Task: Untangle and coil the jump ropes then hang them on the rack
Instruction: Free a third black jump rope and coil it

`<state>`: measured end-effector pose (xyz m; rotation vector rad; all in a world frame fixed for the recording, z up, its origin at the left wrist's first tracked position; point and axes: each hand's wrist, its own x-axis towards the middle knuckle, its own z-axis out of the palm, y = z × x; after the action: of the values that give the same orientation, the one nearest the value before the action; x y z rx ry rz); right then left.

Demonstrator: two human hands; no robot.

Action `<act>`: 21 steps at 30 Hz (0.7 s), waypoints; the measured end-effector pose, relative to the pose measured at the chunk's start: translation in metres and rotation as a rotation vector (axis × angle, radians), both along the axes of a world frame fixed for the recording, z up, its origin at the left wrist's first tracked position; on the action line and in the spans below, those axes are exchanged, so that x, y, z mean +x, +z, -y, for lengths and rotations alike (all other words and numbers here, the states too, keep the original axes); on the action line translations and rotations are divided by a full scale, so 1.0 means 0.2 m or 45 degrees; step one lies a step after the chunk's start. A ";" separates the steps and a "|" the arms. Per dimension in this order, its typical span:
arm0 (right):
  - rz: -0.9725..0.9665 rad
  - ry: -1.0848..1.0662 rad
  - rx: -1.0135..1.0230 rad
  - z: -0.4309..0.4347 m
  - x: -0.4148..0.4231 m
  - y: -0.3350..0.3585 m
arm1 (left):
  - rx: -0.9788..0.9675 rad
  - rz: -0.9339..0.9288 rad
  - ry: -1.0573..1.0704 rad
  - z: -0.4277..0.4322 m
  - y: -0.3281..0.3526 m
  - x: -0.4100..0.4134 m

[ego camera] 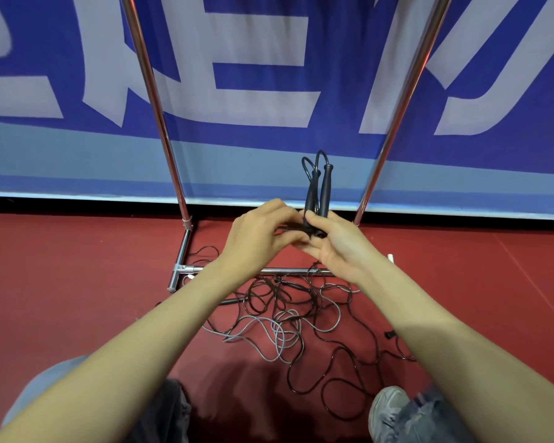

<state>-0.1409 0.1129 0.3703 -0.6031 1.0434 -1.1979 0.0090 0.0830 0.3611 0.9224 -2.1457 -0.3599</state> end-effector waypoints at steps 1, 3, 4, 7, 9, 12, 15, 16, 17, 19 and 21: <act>0.003 -0.005 -0.006 0.00 0.00 0.00 | -0.022 -0.034 -0.060 0.00 -0.01 0.00; 0.013 -0.022 -0.015 -0.01 0.00 0.01 | -0.025 -0.070 -0.113 0.00 -0.02 0.00; 0.019 -0.029 -0.019 -0.01 -0.01 0.01 | -0.010 -0.097 -0.107 0.00 -0.03 -0.01; 0.024 -0.022 -0.044 -0.01 -0.01 0.02 | 0.017 -0.171 -0.016 -0.01 -0.04 -0.03; 0.014 -0.014 -0.074 -0.01 0.00 0.02 | 0.044 -0.179 0.045 -0.02 -0.03 -0.05; 0.060 -0.031 -0.084 -0.02 0.02 0.01 | 0.171 -0.222 0.150 -0.03 -0.01 -0.04; 0.069 -0.070 -0.080 -0.02 0.04 0.00 | 0.232 -0.127 0.216 -0.04 -0.01 -0.05; 0.009 -0.079 -0.098 -0.02 0.05 0.00 | 0.264 -0.099 0.230 -0.04 -0.01 -0.06; -0.072 -0.091 -0.126 -0.02 0.06 0.00 | 0.346 -0.119 0.221 -0.04 -0.01 -0.06; -0.276 -0.116 -0.212 -0.01 0.06 -0.01 | 0.683 -0.225 0.105 -0.01 0.02 -0.04; -0.508 -0.081 -0.335 -0.01 0.06 -0.01 | 0.973 -0.296 -0.067 0.03 0.06 0.00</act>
<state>-0.1281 0.1158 0.3676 -1.0529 1.2528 -1.3125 0.0090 0.0772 0.3722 1.1539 -1.8189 -1.3044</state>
